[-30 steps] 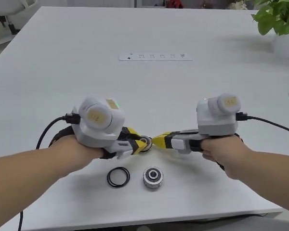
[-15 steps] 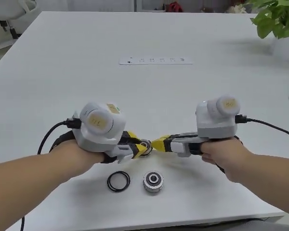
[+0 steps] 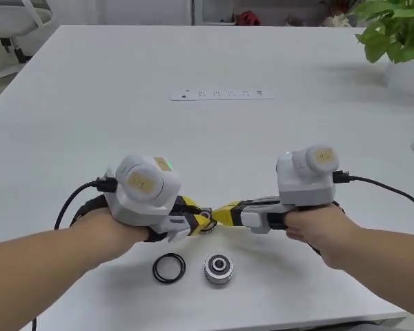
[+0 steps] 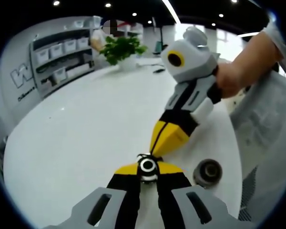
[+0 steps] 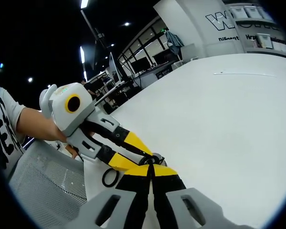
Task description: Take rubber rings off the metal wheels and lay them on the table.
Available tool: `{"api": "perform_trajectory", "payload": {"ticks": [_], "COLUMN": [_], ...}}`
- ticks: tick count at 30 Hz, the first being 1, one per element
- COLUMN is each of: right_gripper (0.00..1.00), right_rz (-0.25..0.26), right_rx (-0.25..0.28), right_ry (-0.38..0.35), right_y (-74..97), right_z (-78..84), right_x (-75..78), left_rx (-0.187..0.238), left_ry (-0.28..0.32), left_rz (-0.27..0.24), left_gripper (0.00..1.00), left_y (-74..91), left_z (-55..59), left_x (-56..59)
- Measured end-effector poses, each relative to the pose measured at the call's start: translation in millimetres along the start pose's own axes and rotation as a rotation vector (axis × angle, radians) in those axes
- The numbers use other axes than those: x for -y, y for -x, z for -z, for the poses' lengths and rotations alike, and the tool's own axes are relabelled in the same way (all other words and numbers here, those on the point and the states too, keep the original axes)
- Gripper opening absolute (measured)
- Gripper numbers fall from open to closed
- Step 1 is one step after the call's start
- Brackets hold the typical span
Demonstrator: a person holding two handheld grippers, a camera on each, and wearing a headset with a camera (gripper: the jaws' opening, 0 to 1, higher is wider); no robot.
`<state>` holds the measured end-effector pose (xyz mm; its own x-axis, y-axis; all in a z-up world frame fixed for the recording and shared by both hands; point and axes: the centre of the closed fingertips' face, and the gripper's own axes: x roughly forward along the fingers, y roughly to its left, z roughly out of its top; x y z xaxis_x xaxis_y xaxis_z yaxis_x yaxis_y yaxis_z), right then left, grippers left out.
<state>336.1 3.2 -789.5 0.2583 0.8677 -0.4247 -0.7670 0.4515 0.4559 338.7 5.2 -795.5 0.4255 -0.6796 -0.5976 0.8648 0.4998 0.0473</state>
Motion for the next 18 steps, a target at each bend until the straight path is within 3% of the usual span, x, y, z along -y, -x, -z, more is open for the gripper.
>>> {"api": "perform_trajectory", "payload": {"ticks": [4,5,9,18], "right_gripper": [0.0,0.0,0.0,0.0], "right_rz": [-0.022,-0.071,-0.055,-0.023], "right_rx": [0.006,0.025,0.022,0.022], "right_ry": [0.0,-0.012,0.022,0.011], "right_y": [-1.0,-2.7,-3.8,-0.1], "right_z": [-1.0,-5.3,-9.8,-5.9], "right_x": [-5.6,-16.5,-17.5,-6.8], "left_rx": [-0.001,-0.001,0.004,0.001], "left_ry": [-0.001,-0.002,0.001,0.006], "left_rz": [0.0,-0.001,-0.004,-0.009], "left_gripper": [0.12,0.12,0.12,0.13], "left_y": [0.0,0.0,0.7,1.4], "left_z": [-0.3,-0.3,-0.8,-1.1], "left_x": [1.2,1.4,1.2,2.5]}}
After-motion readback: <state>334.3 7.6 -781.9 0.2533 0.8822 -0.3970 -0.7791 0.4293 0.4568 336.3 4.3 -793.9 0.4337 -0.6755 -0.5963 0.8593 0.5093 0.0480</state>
